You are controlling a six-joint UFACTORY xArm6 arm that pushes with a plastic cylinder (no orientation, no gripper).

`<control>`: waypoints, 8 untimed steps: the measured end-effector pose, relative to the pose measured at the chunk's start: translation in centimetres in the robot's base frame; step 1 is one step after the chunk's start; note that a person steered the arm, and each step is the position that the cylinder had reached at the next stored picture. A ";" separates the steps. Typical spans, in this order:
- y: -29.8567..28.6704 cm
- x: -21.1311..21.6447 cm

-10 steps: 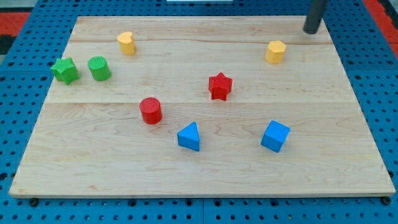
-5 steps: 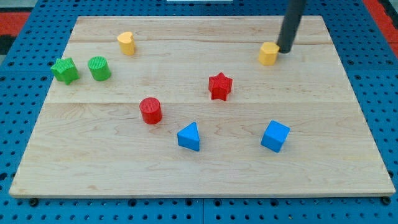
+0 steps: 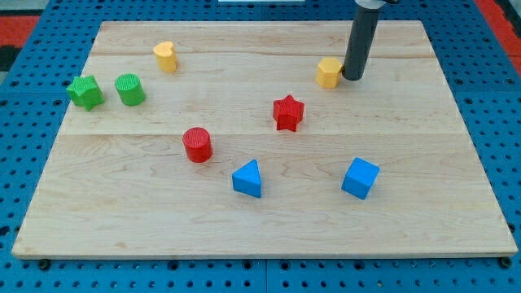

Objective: Move the hexagon vertically above the triangle

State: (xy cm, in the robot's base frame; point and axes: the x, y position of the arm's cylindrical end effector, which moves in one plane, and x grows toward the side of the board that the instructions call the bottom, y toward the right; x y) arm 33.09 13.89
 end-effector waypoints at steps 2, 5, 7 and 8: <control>-7.6 -0.2; -11.4 -1.2; -12.5 0.8; -14.6 0.3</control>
State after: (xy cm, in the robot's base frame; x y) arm 33.39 -0.73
